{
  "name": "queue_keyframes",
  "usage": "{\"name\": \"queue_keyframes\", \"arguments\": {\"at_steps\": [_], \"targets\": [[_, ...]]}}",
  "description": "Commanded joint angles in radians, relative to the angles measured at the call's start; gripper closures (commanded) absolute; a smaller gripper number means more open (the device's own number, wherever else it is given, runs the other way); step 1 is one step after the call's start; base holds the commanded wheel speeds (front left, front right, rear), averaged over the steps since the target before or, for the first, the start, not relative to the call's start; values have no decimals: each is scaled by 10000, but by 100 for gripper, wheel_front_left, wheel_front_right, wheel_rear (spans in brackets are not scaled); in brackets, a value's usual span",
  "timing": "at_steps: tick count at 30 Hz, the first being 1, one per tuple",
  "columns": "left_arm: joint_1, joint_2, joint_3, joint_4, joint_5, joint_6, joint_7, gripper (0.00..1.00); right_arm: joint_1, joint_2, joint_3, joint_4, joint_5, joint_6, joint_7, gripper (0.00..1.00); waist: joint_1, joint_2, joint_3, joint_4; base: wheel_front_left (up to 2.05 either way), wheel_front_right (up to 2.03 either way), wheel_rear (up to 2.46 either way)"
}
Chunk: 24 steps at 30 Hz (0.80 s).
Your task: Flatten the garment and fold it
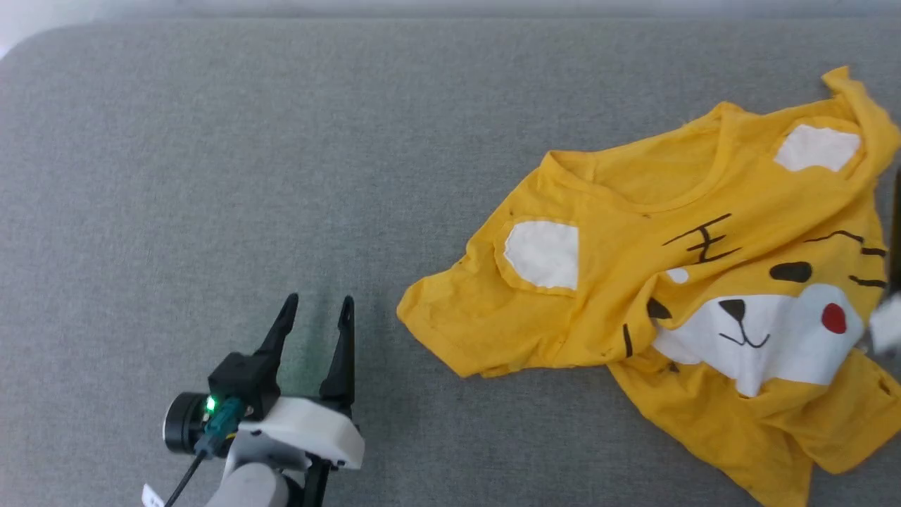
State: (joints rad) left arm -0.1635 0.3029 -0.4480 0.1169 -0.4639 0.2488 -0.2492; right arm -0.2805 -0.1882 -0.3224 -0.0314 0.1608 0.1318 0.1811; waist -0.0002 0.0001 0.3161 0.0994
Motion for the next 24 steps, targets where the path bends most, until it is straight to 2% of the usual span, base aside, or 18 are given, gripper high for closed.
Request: {"name": "queue_keyframes", "arguments": {"at_steps": [1,3,5,10,15,18,24], "targets": [[169,79,41,-99,-16,86,26,0,474,326,-167,-259,-16,-11,-117,0,2,-1,-410,-346,0,0,0],[422,193,74,-254,-43,160,67,0,1467,947,-537,-822,-10,-11,-358,0,2,-1,-541,-447,0,0,0],[660,298,126,-426,-77,251,111,0,2357,1268,-836,-1251,48,-11,-544,0,2,-1,-618,-567,0,0,0],[933,535,211,-893,-119,375,270,0,3450,1373,-1127,-1242,974,-11,-1123,0,2,-1,-737,-926,0,0,0],[129,769,37,-1475,96,123,700,0,3436,1377,-973,-1064,1030,-11,-1499,0,2,-1,-758,-1067,0,0,0],[-912,951,-428,-1514,471,-278,1469,0,3265,1378,-884,-1089,957,-11,-1499,0,2,-1,-654,-1051,0,0,0],[-3219,766,-1837,-696,1036,-1641,3435,0,3068,1378,-660,-1062,1026,-11,-1392,0,2,-1,-181,-964,0,0,0]]}}
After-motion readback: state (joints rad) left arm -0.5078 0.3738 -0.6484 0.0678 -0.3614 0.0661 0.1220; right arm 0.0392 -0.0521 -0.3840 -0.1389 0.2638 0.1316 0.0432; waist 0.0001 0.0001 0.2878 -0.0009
